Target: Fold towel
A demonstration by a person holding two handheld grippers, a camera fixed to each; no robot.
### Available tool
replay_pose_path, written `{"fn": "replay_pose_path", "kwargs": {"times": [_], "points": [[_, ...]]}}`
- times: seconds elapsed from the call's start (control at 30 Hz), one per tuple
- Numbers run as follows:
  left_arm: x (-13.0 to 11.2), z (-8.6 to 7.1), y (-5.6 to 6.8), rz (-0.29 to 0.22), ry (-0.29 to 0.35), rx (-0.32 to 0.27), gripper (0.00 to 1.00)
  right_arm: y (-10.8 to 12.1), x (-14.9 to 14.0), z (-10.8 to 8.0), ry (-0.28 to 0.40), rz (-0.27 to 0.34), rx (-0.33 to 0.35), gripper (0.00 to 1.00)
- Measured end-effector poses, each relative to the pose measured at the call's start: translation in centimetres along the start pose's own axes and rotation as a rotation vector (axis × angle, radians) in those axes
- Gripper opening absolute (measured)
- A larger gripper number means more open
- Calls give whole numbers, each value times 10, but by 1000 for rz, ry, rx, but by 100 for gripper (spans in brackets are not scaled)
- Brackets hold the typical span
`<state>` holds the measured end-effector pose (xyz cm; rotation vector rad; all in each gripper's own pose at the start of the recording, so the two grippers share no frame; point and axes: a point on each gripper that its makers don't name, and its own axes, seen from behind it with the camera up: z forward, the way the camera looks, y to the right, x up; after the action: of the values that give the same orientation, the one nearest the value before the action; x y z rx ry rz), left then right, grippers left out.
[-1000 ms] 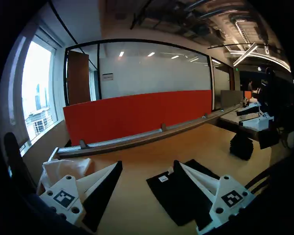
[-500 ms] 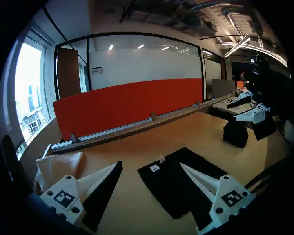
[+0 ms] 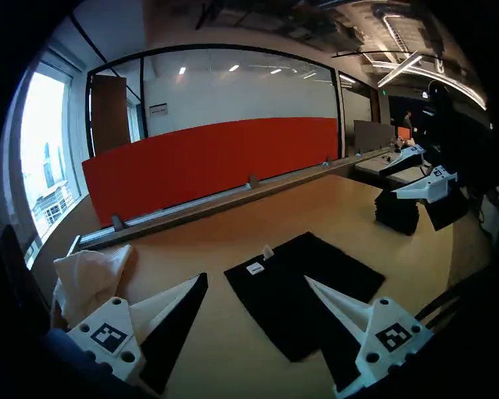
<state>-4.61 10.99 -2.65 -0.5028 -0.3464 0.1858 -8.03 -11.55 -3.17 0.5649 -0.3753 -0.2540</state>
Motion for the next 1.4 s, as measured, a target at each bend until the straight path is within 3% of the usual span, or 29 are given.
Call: {"fn": "replay_pose_path", "kwargs": {"times": [1.4], "points": [[-121,40,53,61,-213,-140,97,-44,-136,37,-215,-4,98,100]]}}
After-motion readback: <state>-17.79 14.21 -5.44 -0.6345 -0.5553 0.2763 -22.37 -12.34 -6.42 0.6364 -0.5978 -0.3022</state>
